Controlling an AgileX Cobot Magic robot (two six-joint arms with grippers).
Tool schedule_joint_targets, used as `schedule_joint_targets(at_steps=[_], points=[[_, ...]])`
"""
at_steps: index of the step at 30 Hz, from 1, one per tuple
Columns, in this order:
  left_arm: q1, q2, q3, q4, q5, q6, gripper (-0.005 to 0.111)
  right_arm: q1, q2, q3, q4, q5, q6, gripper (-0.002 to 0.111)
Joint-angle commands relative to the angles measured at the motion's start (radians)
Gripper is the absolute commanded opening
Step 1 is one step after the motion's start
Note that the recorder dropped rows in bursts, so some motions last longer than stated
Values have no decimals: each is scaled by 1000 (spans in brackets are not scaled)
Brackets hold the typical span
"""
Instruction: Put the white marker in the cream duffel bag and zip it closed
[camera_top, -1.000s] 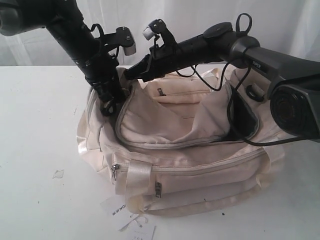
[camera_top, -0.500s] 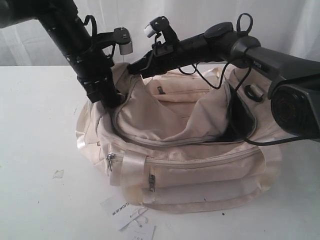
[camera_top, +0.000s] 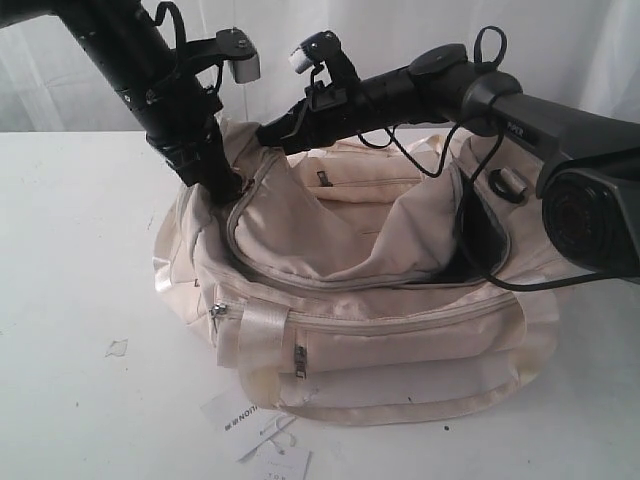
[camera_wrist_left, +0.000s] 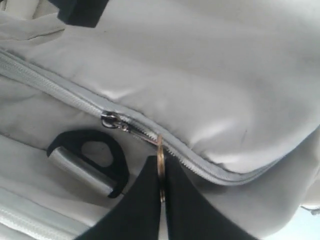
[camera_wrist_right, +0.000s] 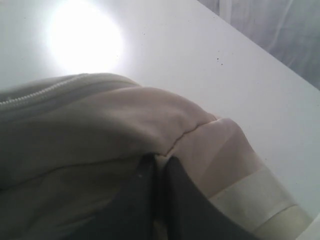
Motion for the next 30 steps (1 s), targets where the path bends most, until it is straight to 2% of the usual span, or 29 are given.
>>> schedule_joint_targets(at_steps=[1,11,22,28,30], points=[[-5,-28,16,-20,92,-46,0,-13,-2,-6,2,-38,1,0],[-5,-184,230,-36,92,-40,0,-13,-2,-6,2,-34,9,0],[-5,-191,344,-105,92,-97,0,-13,-2,-6,0,-34,9,0],[-5,-191,357,-118,92,-112,0,-13,-2,-6,0,-35,10,0],[-5,-191,357,-130,92,-112,0,-13,-2,-6,0,-34,29,4]])
